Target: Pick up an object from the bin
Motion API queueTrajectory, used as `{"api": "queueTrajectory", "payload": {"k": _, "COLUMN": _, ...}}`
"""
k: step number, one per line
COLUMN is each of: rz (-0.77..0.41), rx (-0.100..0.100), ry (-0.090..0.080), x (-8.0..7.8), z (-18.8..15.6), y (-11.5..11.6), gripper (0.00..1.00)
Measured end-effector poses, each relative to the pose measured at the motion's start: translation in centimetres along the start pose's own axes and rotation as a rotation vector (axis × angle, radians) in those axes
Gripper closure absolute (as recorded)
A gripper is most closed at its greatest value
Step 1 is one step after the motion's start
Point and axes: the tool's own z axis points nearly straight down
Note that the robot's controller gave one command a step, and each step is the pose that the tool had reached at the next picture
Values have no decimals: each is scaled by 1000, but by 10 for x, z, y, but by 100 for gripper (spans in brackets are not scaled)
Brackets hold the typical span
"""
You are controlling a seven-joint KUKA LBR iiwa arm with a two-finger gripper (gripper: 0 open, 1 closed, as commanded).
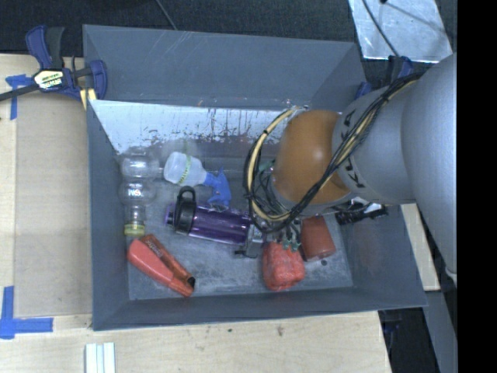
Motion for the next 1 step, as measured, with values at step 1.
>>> {"api": "queueTrajectory", "payload": {"k": 1, "rz": 0, "rx": 0, "ry": 0, "x": 0, "z": -1, "y": 0, "gripper": 100}}
